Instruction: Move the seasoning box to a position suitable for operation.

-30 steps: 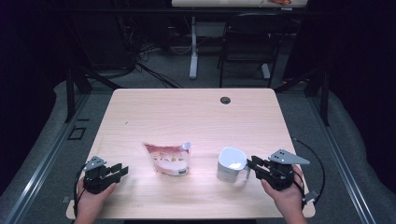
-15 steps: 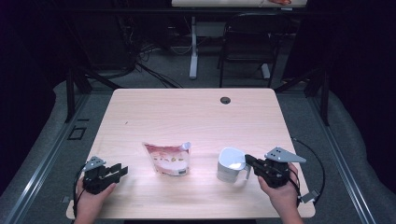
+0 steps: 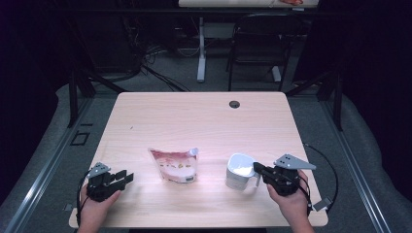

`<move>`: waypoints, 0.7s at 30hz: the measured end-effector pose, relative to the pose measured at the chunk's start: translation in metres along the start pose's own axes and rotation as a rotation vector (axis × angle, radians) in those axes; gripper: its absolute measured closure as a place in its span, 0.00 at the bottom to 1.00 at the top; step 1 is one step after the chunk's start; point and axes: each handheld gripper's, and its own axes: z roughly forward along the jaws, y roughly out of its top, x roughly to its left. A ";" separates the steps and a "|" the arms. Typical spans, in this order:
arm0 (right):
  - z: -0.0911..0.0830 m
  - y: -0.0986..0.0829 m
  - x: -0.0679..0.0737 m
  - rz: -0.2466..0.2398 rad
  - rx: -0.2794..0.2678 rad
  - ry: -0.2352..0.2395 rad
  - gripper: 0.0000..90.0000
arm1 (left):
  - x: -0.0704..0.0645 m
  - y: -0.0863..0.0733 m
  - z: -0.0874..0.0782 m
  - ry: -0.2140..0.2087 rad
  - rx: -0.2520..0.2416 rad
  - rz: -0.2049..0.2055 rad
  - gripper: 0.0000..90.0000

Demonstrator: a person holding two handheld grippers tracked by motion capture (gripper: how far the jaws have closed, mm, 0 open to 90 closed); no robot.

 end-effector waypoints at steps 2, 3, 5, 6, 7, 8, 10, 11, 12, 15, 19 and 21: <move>0.000 0.000 0.000 0.000 0.000 0.000 1.00 | 0.000 0.000 0.000 0.001 -0.002 0.000 0.68; 0.000 0.000 0.000 0.001 0.000 -0.001 1.00 | 0.000 0.000 0.000 0.001 -0.003 -0.004 0.68; 0.000 -0.001 0.000 0.002 -0.002 -0.001 1.00 | 0.000 0.000 0.000 0.001 -0.002 -0.002 0.68; -0.001 -0.001 0.000 0.006 -0.001 -0.003 1.00 | 0.000 0.000 0.000 0.001 -0.002 -0.004 0.68; -0.001 -0.001 0.000 0.006 -0.001 -0.003 1.00 | 0.000 0.000 0.000 0.001 -0.002 -0.003 0.68; -0.001 -0.002 0.000 0.009 -0.005 -0.001 1.00 | 0.000 0.000 0.000 0.000 -0.003 -0.002 0.68; -0.001 -0.002 0.000 0.011 -0.009 0.004 1.00 | 0.000 0.000 0.000 0.000 -0.003 -0.002 0.68; -0.002 -0.002 0.000 0.013 -0.008 0.005 1.00 | 0.000 0.000 0.000 0.000 -0.002 -0.002 0.68; -0.002 -0.003 -0.001 0.019 -0.010 0.009 1.00 | 0.000 0.000 0.000 0.001 -0.002 -0.002 0.68; -0.003 -0.003 -0.002 0.021 -0.011 0.011 1.00 | 0.000 0.000 0.000 0.001 -0.002 -0.003 0.68; -0.004 -0.004 -0.003 0.032 -0.013 0.009 1.00 | 0.000 0.000 0.000 0.000 -0.001 -0.001 0.68; -0.004 -0.005 -0.003 0.032 -0.013 0.012 1.00 | 0.000 0.000 0.000 0.000 -0.001 -0.001 0.68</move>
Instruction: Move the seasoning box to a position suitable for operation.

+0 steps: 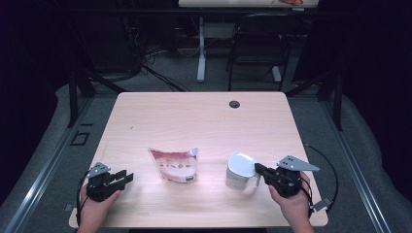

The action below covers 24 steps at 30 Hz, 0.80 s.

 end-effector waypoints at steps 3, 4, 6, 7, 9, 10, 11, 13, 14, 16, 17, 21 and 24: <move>0.000 -0.001 -0.001 0.005 -0.003 0.000 1.00 | 0.000 0.000 0.000 0.000 0.000 0.000 0.68; 0.000 -0.001 -0.001 0.007 -0.003 0.001 1.00 | 0.000 0.000 0.000 0.001 -0.001 -0.001 0.68; 0.000 -0.001 -0.001 0.016 -0.006 0.001 1.00 | 0.000 0.000 0.000 0.001 -0.001 -0.001 0.68; 0.000 -0.001 -0.001 0.016 -0.006 0.001 1.00 | 0.000 0.000 0.000 0.001 -0.001 -0.001 0.68; 0.000 -0.002 -0.001 0.032 -0.015 0.003 1.00 | 0.000 0.000 0.000 0.001 -0.001 -0.001 0.68; -0.001 -0.003 -0.002 0.042 -0.017 0.006 1.00 | 0.000 0.000 0.000 0.001 -0.002 -0.001 0.68; -0.001 -0.003 -0.002 0.048 -0.018 0.004 1.00 | 0.000 0.000 0.000 0.001 -0.002 -0.001 0.68; -0.001 -0.003 -0.002 0.053 -0.020 0.004 1.00 | 0.000 0.000 0.000 0.001 -0.002 0.000 0.68; -0.001 -0.004 -0.003 0.059 -0.022 0.005 1.00 | 0.000 0.000 0.000 0.001 -0.002 0.000 0.68; -0.001 -0.005 -0.002 0.071 -0.026 0.001 1.00 | 0.000 0.000 0.000 0.002 -0.003 0.002 0.68; -0.001 -0.005 -0.002 0.071 -0.026 0.001 1.00 | 0.000 0.000 0.000 0.002 -0.003 0.002 0.68; -0.001 -0.006 -0.001 0.096 -0.040 -0.005 1.00 | 0.000 0.000 0.000 0.002 -0.002 0.002 0.68; -0.001 -0.007 -0.002 0.101 -0.041 -0.009 1.00 | 0.000 0.000 0.000 0.003 -0.003 0.002 0.68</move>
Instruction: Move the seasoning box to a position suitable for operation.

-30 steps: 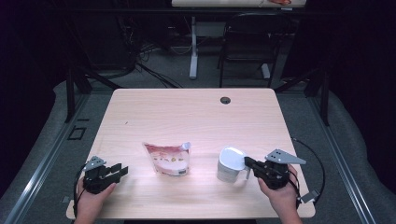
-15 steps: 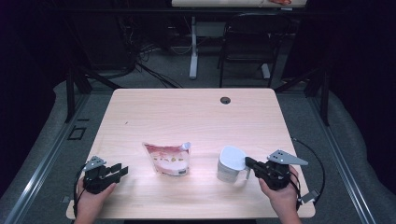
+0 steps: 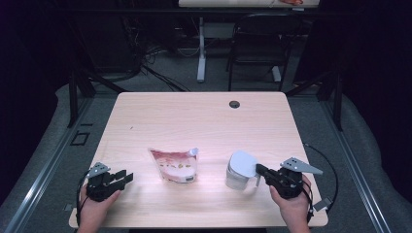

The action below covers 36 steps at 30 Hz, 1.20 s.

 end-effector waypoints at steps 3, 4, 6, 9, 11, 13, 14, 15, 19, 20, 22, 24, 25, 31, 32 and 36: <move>0.000 0.000 0.000 0.006 -0.002 -0.003 1.00 | 0.000 0.000 0.000 0.000 0.000 0.000 0.68; 0.000 -0.001 0.000 0.006 -0.003 -0.005 1.00 | 0.000 0.000 0.000 -0.001 0.001 0.001 0.68; -0.001 -0.001 0.000 0.002 0.005 -0.011 1.00 | 0.000 0.000 0.000 -0.001 0.001 0.001 0.68; -0.001 -0.002 0.000 0.003 0.003 -0.017 1.00 | 0.000 0.000 0.000 -0.001 0.002 0.002 0.68; -0.002 -0.003 0.000 0.002 0.009 -0.021 1.00 | 0.000 0.000 0.000 0.002 0.000 0.001 0.68; -0.002 -0.004 -0.001 0.006 0.006 -0.021 1.00 | 0.000 0.000 0.000 0.000 0.002 0.003 0.68; -0.002 -0.004 -0.001 0.006 0.006 -0.021 1.00 | 0.000 0.000 0.000 0.002 0.001 0.001 0.68; -0.002 -0.005 -0.001 0.015 0.003 -0.019 1.00 | 0.000 0.000 0.000 0.002 0.001 0.001 0.68; -0.002 -0.006 -0.002 0.019 0.005 -0.021 1.00 | 0.000 0.000 0.000 0.002 0.000 0.001 0.68; -0.002 -0.007 -0.002 0.033 -0.001 -0.019 1.00 | 0.000 0.000 0.000 0.001 0.001 0.002 0.68; -0.002 -0.007 -0.003 0.037 0.001 -0.017 1.00 | 0.000 0.000 0.000 0.000 0.001 0.000 0.67; -0.002 -0.008 -0.003 0.041 0.003 -0.016 1.00 | 0.000 0.000 0.000 0.000 0.005 0.000 0.67; -0.002 -0.009 -0.004 0.043 0.006 -0.019 1.00 | 0.000 0.000 0.000 0.000 0.005 0.000 0.67; 0.000 -0.012 -0.005 0.055 0.020 -0.024 1.00 | -0.001 0.000 0.001 0.001 0.002 0.001 0.67; 0.000 -0.012 -0.005 0.063 0.017 -0.018 1.00 | 0.000 0.000 0.001 0.001 0.002 0.001 0.67; 0.000 -0.013 -0.007 0.081 0.019 -0.017 1.00 | -0.001 0.000 0.001 0.000 0.003 0.001 0.67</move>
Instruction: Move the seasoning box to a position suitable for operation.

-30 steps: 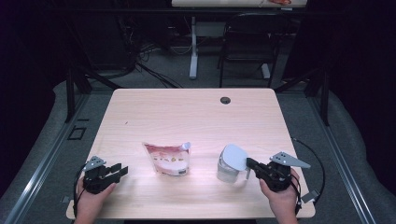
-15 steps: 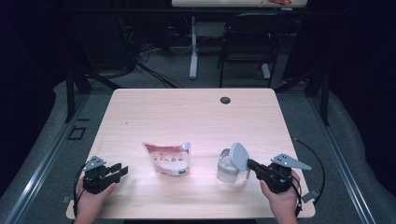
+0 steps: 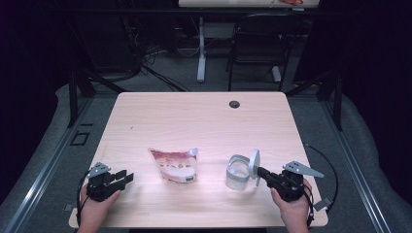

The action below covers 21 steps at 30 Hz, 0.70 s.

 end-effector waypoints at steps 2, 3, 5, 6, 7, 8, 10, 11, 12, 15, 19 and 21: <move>0.000 0.000 -0.001 0.004 0.000 -0.001 1.00 | 0.000 0.000 0.000 0.000 0.000 0.001 0.67; 0.001 -0.002 -0.002 0.020 0.000 -0.004 1.00 | 0.000 0.000 0.000 0.000 0.000 0.000 0.67; 0.001 -0.002 -0.002 0.026 0.003 -0.003 0.99 | 0.000 0.000 0.000 0.000 0.000 0.000 0.67; 0.002 -0.003 -0.004 0.036 0.004 0.001 0.99 | 0.000 0.000 0.000 -0.002 -0.001 -0.001 0.67; 0.002 -0.003 -0.004 0.040 0.004 -0.004 0.99 | 0.000 0.000 0.000 -0.002 0.000 -0.002 0.67; 0.002 -0.004 -0.005 0.047 0.006 -0.004 0.99 | 0.000 0.000 0.000 -0.002 -0.001 -0.001 0.67; 0.003 -0.006 -0.005 0.058 0.011 -0.005 0.99 | 0.000 0.000 -0.001 -0.001 0.001 0.001 0.67; 0.003 -0.006 -0.005 0.058 0.011 -0.005 0.99 | 0.000 0.000 -0.001 -0.001 0.000 0.000 0.67; 0.003 -0.007 -0.006 0.053 0.018 -0.008 0.98 | 0.000 0.000 -0.001 -0.001 0.001 0.001 0.67; 0.000 -0.009 -0.009 0.066 0.016 -0.006 0.97 | 0.000 0.000 -0.001 -0.001 0.000 0.000 0.67; -0.001 -0.009 -0.009 0.064 0.007 -0.015 0.96 | 0.000 0.000 -0.001 -0.001 0.000 0.001 0.67; -0.001 -0.008 -0.009 0.060 0.007 -0.018 0.96 | 0.000 0.000 -0.001 -0.001 0.000 0.001 0.67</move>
